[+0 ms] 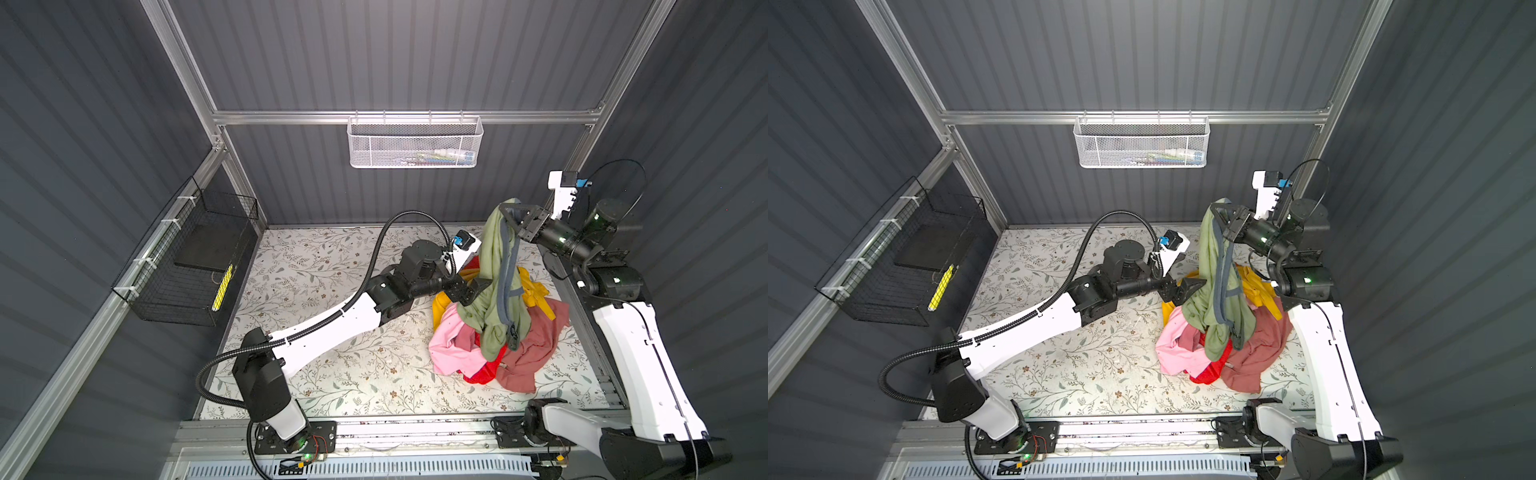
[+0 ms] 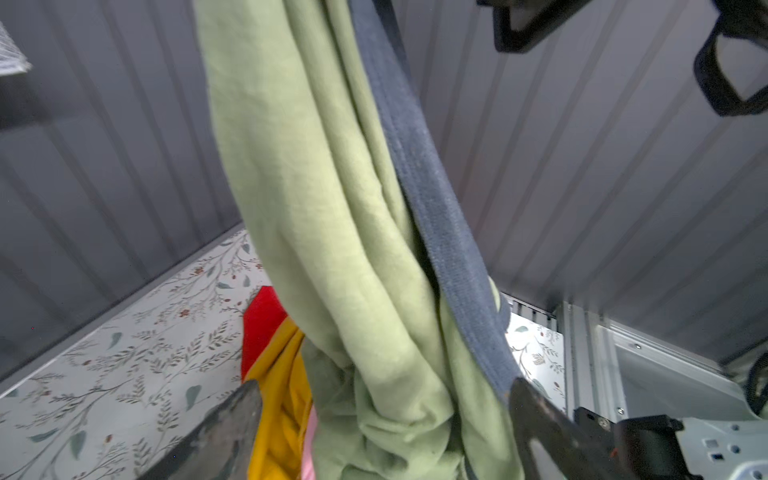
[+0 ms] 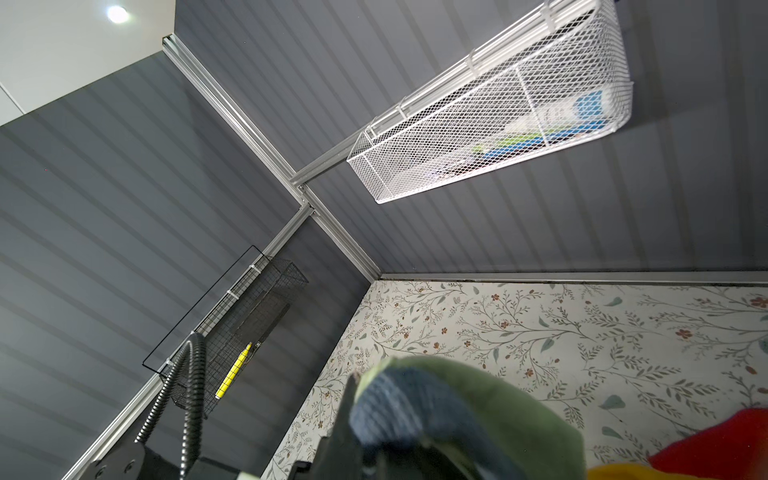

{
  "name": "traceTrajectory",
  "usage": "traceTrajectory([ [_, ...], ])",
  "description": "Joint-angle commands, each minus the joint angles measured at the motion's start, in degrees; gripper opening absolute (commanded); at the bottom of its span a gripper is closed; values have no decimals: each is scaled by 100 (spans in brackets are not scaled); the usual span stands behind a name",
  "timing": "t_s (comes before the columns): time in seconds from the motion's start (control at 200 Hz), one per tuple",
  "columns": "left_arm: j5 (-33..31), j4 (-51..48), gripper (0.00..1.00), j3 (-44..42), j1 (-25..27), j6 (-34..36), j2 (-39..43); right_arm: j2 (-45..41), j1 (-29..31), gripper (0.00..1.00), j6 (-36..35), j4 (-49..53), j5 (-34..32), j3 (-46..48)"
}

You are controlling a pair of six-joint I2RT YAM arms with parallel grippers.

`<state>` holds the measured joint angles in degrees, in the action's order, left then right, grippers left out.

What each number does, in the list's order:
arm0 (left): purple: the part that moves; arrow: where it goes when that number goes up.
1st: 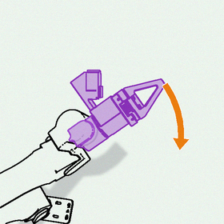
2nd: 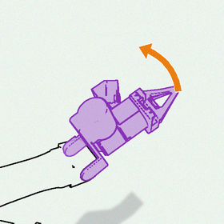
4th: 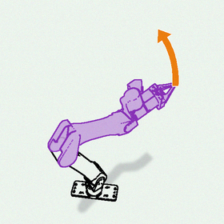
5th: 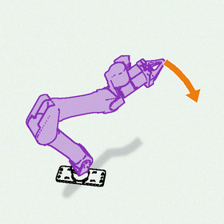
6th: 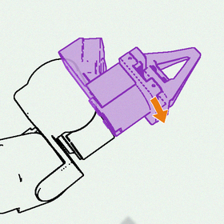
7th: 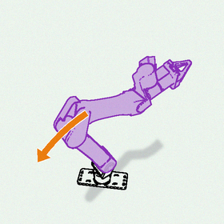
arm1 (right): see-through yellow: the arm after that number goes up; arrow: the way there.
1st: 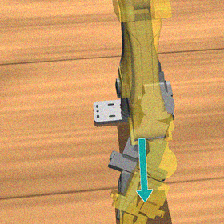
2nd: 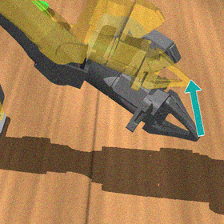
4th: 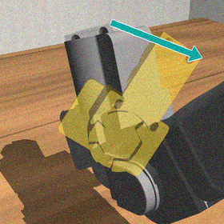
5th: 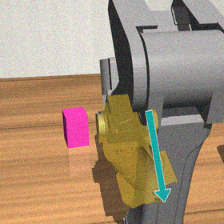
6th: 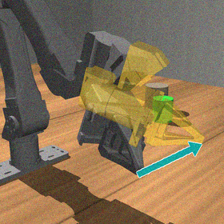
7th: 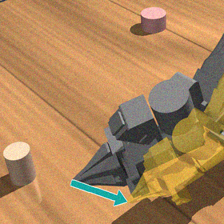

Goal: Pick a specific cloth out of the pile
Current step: 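Lift the green cloth upward with the right gripper while the left gripper holds it, then release the green sweatshirt from the right gripper while the left gripper lifts it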

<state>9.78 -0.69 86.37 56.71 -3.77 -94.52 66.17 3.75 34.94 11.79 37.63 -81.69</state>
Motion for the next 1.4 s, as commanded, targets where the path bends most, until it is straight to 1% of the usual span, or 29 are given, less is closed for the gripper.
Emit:
traceTrajectory([
  [0.0, 497, 56, 93, 330, 29, -333, -263, 53, 47, 0, -36, -290, -129, 69],
  [0.18, 802, 427, 97, 537, 33, -603, -628, 50, 60, 0, -35, -283, -211, 196],
  [0.245, 839, 345, 99, 777, 29, -676, -910, 45, 62, 0, -59, -250, -249, 215],
  [0.295, 686, 101, 99, 1037, 33, -724, -1164, 45, 57, 0, -45, -253, -260, 216],
  [0.37, 256, -227, 99, 1357, 31, -766, -1463, 36, 57, 0, -42, -238, -268, 197],
  [0.465, -198, -169, 96, 1428, 32, -798, -1581, -7, 49, 0, -126, -110, -414, 189],
  [0.5, -388, -115, 92, 1425, 31, -798, -1591, -18, 43, 0, -169, -21, -468, 183],
  [0.57, -696, -53, 78, 1416, 20, -814, -1601, -11, 38, 0, -228, 132, -574, 205],
  [0.645, -908, -37, 58, 1422, 9, -791, -1604, -4, 25, 0, -255, 216, -637, 290],
  [0.816, -1047, -45, 13, 1369, -106, -722, -1484, 10, -18, 0, -336, 458, -957, 502],
  [0.841, -1064, -24, 7, 1336, -132, -715, -1437, 18, -26, 0, -359, 508, -998, 525],
  [0.891, -1113, 34, 0, 1237, -198, -720, -1316, 30, -58, 0, -411, 620, -1086, 542],
  [0.991, -1200, 150, 0, 1044, -292, -722, -1090, 21, -104, 4, -553, 858, -1348, 569],
  [1.011, -1207, 142, 0, 1027, -307, -726, -1057, 11, -109, 7, -569, 893, -1387, 585],
  [1.061, -1199, 123, 0, 1010, -325, -722, -998, -3, -141, 21, -602, 954, -1485, 619],
  [1.106, -1181, 79, 0, 1011, -331, -703, -963, -38, -149, 29, -651, 989, -1560, 663],
  [1.141, -1186, 53, 0, 1027, -334, -678, -931, -67, -151, 38, -684, 1011, -1657, 695],
  [1.226, -1300, 18, 0, 1020, -384, -634, -782, -166, -164, 52, -770, 1013, -1784, 780],
  [1.241, -1305, 26, 0, 1022, -403, -643, -745, -174, -168, 56, -796, 1017, -1981, 798],
  [1.281, -1284, 42, 0, 1022, -460, -650, -665, -169, -170, 65, -832, 1014, -2083, 864],
  [1.291, -1279, 42, 0, 1029, -475, -655, -642, -312, -172, 67, -844, 1017, -2101, 880],
  [1.366, -1233, 18, 0, 1086, -561, -656, -521, -433, -181, 80, -927, 1016, -2163, 999],
  [1.396, -1224, -13, 0, 1120, -598, -670, -491, -451, -183, 82, -953, 1018, -2163, 1035],
])
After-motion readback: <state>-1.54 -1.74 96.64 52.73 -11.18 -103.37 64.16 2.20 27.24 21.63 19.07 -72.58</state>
